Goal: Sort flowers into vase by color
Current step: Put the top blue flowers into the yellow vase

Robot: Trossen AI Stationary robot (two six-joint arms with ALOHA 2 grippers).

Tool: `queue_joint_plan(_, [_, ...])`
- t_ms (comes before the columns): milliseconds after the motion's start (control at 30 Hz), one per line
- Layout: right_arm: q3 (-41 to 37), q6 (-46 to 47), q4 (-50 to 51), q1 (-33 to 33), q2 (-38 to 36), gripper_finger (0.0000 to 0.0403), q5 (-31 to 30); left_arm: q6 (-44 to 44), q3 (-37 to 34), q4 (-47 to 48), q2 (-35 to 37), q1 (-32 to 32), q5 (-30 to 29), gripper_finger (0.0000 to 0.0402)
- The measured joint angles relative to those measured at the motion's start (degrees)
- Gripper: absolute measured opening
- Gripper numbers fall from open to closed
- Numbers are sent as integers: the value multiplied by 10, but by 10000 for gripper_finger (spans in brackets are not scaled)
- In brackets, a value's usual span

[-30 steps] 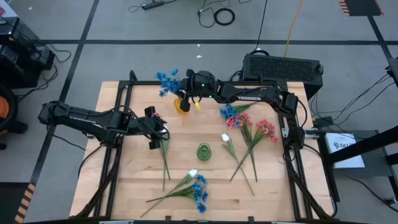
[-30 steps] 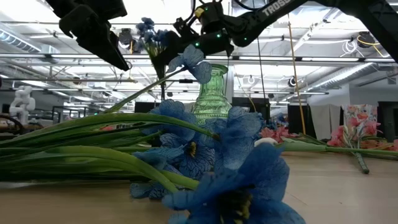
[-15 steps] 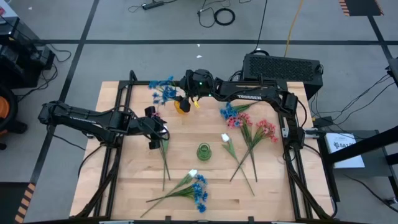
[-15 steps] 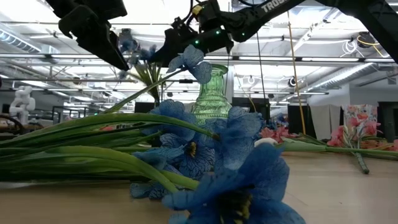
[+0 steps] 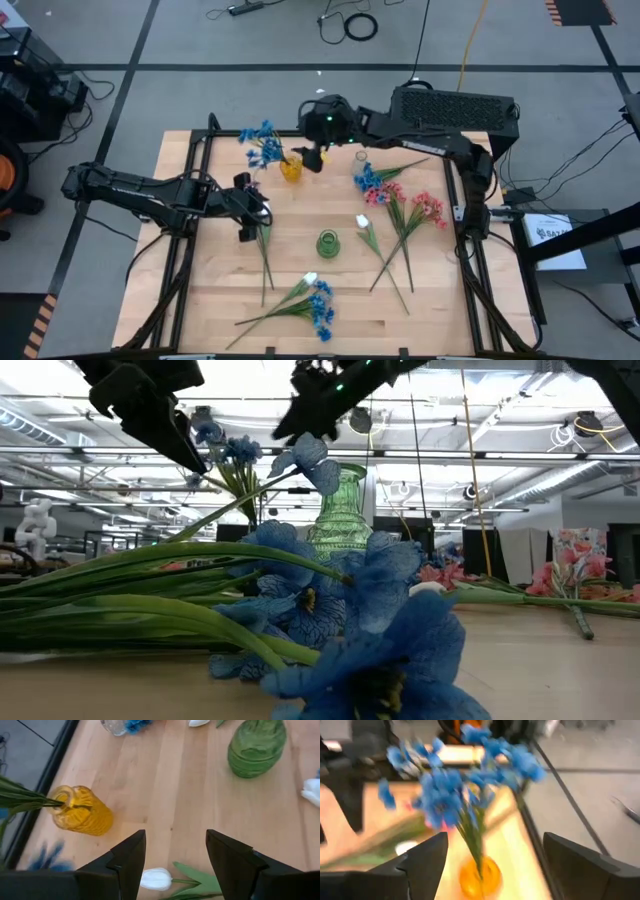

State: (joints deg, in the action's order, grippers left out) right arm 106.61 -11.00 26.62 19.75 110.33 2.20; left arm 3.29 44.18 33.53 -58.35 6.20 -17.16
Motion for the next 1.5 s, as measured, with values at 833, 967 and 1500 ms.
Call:
queue_joint_plan(833, [-419,194,243,-93,-351,318,-281,39,54,12,29,59,34,215])
queue_joint_plan(967, [-503,184,222,-84,-358,315,-297,38,80,9,29,60,37,215])
queue_joint_plan(1500, [-581,-136,63,108,-300,255,-151,-89,107,-47,29,58,12,215])
